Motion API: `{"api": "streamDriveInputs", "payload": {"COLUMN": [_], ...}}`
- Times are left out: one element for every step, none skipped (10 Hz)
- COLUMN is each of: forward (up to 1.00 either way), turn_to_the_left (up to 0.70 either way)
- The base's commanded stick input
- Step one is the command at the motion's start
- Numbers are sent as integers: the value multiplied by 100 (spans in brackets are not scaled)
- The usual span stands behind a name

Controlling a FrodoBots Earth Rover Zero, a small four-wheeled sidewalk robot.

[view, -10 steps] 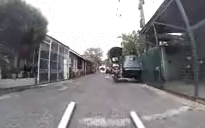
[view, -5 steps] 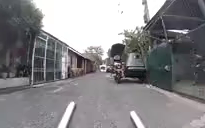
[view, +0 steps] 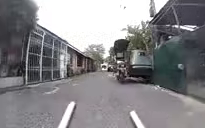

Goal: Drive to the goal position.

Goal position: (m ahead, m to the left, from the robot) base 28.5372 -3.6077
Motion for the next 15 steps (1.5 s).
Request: {"api": "streamDriveInputs", "payload": {"forward": [85, 85, 85, 85, 85, 85, 85, 85, 85, 85, 85, 85, 85, 85, 85], "turn_to_the_left": [0, 0, 0, 0, 0, 0, 0, 0, 0, 0, 0, 0, 0, 0, 0]}}
